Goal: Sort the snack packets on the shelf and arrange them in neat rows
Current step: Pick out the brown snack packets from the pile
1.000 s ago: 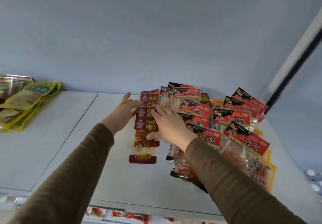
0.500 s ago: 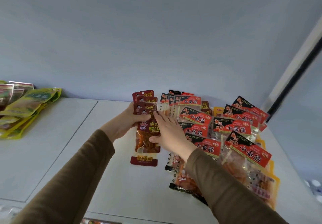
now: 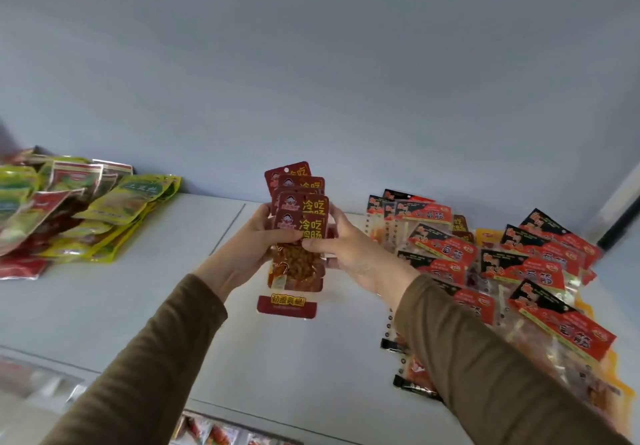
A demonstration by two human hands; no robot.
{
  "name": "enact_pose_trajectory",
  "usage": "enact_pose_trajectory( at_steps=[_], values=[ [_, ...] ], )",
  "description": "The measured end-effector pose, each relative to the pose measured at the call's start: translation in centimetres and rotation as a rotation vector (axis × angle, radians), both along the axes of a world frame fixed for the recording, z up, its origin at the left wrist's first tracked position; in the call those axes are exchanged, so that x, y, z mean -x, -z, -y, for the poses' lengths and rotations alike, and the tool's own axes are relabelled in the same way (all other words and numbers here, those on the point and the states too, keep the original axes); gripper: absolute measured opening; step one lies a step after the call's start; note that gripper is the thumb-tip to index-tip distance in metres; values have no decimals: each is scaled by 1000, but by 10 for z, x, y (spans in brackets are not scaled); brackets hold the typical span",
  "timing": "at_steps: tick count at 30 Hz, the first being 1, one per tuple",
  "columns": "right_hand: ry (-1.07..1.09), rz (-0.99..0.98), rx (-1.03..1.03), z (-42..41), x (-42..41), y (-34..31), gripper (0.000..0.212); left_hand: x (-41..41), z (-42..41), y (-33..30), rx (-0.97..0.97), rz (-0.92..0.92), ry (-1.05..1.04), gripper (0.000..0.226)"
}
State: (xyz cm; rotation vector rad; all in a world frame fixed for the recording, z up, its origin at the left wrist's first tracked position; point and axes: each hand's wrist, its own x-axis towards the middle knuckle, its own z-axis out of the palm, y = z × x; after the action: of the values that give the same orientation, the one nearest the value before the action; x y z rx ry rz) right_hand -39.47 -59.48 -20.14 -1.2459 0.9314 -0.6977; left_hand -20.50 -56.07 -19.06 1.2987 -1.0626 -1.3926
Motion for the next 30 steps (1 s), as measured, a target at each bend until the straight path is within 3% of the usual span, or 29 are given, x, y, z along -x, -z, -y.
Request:
enact_pose_trajectory(
  at_steps=[2,7,11,16,18,21,24,27,30],
  values=[
    [15,85,-24,0,-32,1,80,-25,-6,-5,-1,-5,-38,65],
    [136,202,-120,-4,-136,6,58,-104,-16,-7,-3,99,-152,48],
    [243,236,-192,-3,-230,16,58,-182,-14,1,-24,156,-240,39],
    [393,133,-144,3,-314,32,54,-254,9,16,-76,354,-184,32],
    [431,-27,4,6,-330,38,48,-265,18,21,-7,486,-151,33],
    [392,-472,340,12,-337,48,38,-272,26,33,101,643,-151,46],
    [331,-815,547,18,-337,54,42,-271,26,45,141,736,-159,67],
    [351,-896,564,16,-337,56,52,-268,25,50,123,820,-183,82],
    [326,-938,579,12,-339,59,52,-267,21,51,176,866,-212,81]
  ],
)
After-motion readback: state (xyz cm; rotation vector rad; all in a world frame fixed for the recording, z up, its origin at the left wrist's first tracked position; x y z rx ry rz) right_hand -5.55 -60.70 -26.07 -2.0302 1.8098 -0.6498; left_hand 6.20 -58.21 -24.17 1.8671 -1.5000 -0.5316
